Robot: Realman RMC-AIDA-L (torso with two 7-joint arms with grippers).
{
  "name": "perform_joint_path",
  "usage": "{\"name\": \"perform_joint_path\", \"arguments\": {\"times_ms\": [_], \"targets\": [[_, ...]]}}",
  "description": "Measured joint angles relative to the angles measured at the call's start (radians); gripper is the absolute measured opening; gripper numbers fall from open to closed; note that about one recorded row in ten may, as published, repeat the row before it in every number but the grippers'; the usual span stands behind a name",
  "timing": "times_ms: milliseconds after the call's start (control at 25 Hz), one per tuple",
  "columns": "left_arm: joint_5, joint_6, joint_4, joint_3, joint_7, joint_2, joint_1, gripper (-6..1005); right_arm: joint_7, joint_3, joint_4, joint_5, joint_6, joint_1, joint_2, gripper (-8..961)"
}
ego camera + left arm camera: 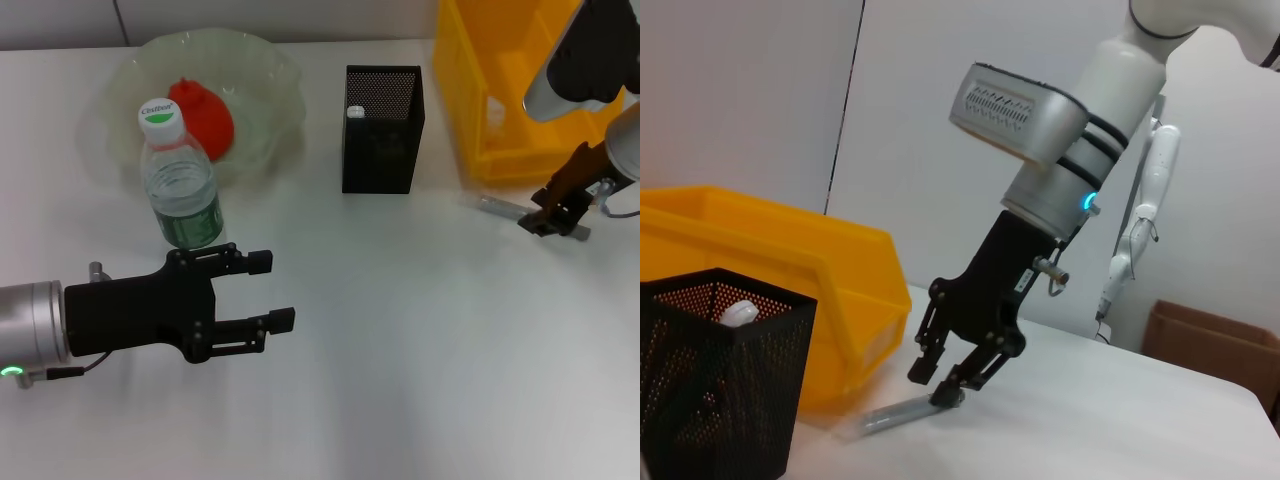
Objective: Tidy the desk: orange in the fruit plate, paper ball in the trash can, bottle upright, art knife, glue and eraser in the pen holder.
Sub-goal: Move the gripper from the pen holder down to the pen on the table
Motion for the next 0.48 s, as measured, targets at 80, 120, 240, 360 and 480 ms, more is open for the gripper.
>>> {"name": "perform_joint_path", "arguments": {"times_ms": [80,120,240,360,480], "targets": [[-0.001,0.000,0.000,0.002,-0.005,-0.001,-0.001,755,-0.002,0.000,0.006,0.001,0.011,0.000,0.000,324],[-0.001,0.000,0.000,0.002,-0.006,-0.001,-0.002,755,-0.003,0.000,0.011,0.001,0.020,0.000,0.000,323],[-0.001,0.001,0.000,0.002,-0.006,-0.002,-0.003,755,-0.004,0.000,0.036,0.001,0.048,0.002,-0.001,320],[-0.002,0.001,0.000,0.001,-0.007,-0.002,-0.007,755,-0.004,0.000,0.079,0.001,0.081,0.012,-0.001,316],[-0.002,0.002,0.000,0.000,-0.010,-0.003,-0.011,755,-0.016,-0.002,0.133,0.002,0.120,0.025,-0.001,313]]}}
